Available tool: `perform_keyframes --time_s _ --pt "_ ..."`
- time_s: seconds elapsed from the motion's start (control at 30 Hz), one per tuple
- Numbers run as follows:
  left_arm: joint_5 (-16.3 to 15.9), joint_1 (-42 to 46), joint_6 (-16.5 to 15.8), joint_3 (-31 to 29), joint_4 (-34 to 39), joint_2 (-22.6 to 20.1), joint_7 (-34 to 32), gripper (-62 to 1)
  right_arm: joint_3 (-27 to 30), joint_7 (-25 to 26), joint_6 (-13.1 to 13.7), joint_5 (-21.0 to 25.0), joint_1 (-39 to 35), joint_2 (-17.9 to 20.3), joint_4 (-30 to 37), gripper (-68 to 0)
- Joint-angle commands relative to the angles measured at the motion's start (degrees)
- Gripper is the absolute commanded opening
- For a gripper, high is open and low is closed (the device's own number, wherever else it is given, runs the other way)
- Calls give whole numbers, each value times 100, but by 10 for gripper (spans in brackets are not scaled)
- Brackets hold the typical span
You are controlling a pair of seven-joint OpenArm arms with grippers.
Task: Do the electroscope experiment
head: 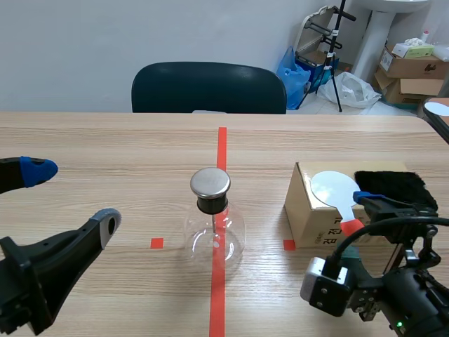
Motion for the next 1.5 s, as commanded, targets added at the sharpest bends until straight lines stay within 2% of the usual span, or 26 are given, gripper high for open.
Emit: perform_keyframes --time_s 0.0,0.07,0.3,0.43,0.53,1.47 --pt "-37 -17 33 -7 122 42 -79 14 52 -20 -85 35 98 2 63 -286" --pt "-37 -17 33 -7 122 42 -79 14 52 -20 -85 35 98 2 63 -337" --pt "-37 -17 33 -7 122 42 -81 14 52 4 -83 35 98 0 63 -431" --pt "-37 -17 33 -7 122 42 -81 14 52 2 -83 37 98 0 63 -551" --pt "-37 -17 33 -7 122 42 -79 14 52 2 -83 37 98 0 61 -670" --pt "-37 -17 31 -7 122 39 -79 14 52 2 -76 37 96 2 61 -665"
